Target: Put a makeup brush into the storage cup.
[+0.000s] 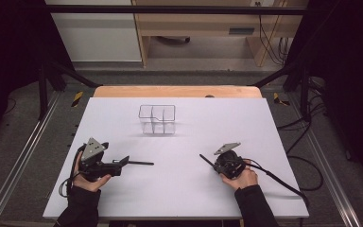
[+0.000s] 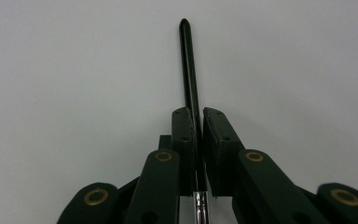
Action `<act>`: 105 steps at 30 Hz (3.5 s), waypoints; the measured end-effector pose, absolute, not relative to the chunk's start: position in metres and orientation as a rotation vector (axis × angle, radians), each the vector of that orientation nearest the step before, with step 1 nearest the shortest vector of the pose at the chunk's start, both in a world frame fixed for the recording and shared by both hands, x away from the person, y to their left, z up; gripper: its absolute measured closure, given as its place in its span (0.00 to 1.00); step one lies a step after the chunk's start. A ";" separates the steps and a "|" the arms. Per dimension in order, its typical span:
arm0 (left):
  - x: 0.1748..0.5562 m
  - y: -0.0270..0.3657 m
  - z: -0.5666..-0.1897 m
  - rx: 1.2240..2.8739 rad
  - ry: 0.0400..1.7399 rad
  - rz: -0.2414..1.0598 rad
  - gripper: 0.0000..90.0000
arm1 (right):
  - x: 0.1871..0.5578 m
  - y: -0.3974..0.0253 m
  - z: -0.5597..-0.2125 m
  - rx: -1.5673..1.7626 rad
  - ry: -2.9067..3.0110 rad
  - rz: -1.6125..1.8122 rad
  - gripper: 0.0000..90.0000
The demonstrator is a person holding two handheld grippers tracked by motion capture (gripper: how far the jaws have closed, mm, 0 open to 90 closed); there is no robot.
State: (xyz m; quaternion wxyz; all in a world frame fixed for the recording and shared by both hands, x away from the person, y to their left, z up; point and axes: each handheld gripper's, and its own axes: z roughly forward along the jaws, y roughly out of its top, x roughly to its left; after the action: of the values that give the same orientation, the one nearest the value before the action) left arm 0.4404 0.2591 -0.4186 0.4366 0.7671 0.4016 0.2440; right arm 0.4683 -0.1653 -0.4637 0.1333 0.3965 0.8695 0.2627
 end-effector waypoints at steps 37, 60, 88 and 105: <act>0.441 0.261 -0.419 1.910 1.001 0.596 0.07 | 0.490 -0.156 -0.434 1.133 2.767 0.490 0.70; 0.442 0.260 -0.420 1.919 1.002 0.595 0.08 | 0.493 -0.149 -0.447 1.113 2.819 0.373 0.89; 0.439 0.256 -0.417 1.925 0.979 0.599 0.08 | 0.485 -0.143 -0.416 1.006 2.785 0.573 0.93; 0.433 0.241 -0.412 1.955 0.913 0.598 0.08 | 0.484 -0.129 -0.385 0.868 2.757 0.753 0.93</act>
State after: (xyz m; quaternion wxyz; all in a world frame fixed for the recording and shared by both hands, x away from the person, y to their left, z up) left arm 0.4331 0.2408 -0.4123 0.4361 0.7858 0.3667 0.2405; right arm 0.4837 -0.1292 -0.3852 0.0775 0.2898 0.9203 0.2513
